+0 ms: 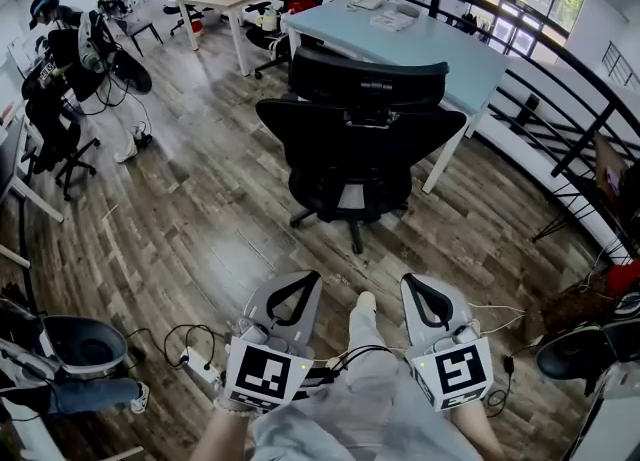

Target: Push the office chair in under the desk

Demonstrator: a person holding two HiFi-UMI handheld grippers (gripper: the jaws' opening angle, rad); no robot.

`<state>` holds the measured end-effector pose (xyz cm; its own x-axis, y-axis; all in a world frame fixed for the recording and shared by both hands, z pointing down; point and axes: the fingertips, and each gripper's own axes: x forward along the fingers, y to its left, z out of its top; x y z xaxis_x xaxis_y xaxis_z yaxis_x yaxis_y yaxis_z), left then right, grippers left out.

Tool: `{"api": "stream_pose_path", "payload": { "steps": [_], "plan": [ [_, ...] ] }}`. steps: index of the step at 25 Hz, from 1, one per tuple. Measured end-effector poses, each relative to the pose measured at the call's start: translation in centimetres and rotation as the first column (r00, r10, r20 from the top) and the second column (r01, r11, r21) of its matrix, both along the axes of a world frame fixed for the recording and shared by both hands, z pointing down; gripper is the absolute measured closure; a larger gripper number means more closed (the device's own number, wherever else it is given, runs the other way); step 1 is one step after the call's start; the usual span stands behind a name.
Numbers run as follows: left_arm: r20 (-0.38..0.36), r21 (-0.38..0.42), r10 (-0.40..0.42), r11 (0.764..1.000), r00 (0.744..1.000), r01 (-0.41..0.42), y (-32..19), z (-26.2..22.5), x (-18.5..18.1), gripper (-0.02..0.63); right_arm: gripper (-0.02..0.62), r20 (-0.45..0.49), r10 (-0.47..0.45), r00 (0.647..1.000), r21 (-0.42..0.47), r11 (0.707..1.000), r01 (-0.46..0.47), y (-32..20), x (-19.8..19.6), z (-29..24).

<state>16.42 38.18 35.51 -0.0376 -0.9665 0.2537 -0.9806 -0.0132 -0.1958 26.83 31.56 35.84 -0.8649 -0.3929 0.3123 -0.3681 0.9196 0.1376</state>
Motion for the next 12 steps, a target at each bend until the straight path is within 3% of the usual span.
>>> {"api": "stream_pose_path", "payload": {
  "steps": [12],
  "plan": [
    [0.0, -0.03, -0.046, 0.998, 0.999, 0.046, -5.3, 1.0, -3.1, 0.603, 0.588, 0.017, 0.011, 1.0, 0.004, 1.0, -0.011, -7.3, -1.8, 0.7]
  ]
}}
